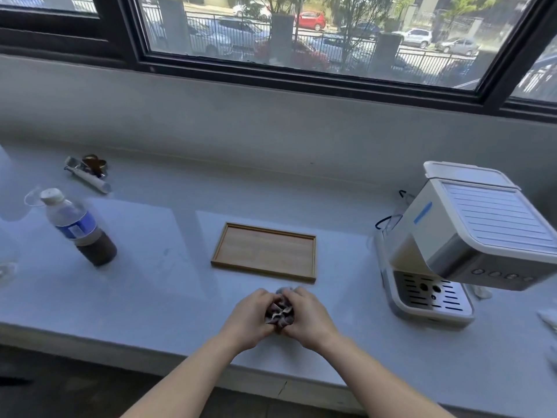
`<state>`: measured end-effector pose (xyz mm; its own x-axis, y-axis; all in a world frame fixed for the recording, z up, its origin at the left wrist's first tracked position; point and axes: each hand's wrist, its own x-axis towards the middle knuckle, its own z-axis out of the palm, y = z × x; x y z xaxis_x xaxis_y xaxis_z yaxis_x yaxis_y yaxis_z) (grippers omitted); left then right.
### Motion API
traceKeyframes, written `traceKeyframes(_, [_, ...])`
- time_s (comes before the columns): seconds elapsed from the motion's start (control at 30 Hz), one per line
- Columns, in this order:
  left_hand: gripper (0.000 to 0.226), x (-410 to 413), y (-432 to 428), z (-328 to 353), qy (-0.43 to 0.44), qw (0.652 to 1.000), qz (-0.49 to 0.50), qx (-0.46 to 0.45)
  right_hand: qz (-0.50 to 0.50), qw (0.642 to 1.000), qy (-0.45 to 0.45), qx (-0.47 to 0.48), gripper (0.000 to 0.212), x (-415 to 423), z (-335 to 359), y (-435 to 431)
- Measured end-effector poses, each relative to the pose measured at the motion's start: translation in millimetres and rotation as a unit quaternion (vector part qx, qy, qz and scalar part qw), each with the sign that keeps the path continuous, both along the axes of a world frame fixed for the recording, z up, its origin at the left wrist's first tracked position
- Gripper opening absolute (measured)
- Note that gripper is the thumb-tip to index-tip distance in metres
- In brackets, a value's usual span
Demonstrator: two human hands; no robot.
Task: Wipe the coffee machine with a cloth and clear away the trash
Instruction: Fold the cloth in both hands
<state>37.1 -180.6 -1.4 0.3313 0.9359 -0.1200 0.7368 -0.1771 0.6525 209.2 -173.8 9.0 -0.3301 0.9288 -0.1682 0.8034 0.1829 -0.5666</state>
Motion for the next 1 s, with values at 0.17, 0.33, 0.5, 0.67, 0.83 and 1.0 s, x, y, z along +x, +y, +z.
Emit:
traceKeyframes(0.17, [0.048, 1.7, 3.7, -11.5, 0.032, 0.999, -0.010, 0.003, 0.002, 1.000, -0.022, 0.012, 0.053, -1.5, -11.6, 0.8])
traceKeyframes(0.33, [0.055, 2.3, 5.7, -17.1, 0.069, 0.997, -0.019, 0.004, 0.020, 0.999, -0.046, 0.022, 0.053, 0.4, -20.5, 1.2])
traceKeyframes(0.5, [0.053, 3.6, 2.7, -20.3, 0.148, 0.988, -0.024, 0.031, 0.030, 0.992, -0.108, 0.065, 0.048, 1.8, -21.3, 0.5])
traceKeyframes(0.67, [0.052, 6.0, 2.1, -18.3, 0.173, 0.983, -0.033, 0.052, 0.023, 0.996, -0.080, 0.040, 0.051, -0.1, -22.5, -1.5])
traceKeyframes(0.83, [0.058, 5.1, -1.6, -12.3, 0.176, 0.983, -0.028, 0.038, 0.026, 0.996, -0.084, 0.003, 0.059, 0.2, -16.5, -2.7])
traceKeyframes(1.0, [0.073, 4.5, -6.3, 1.4, 0.169, 0.985, -0.029, 0.012, 0.034, 0.997, -0.064, -0.026, 0.071, 9.7, -4.5, -7.0])
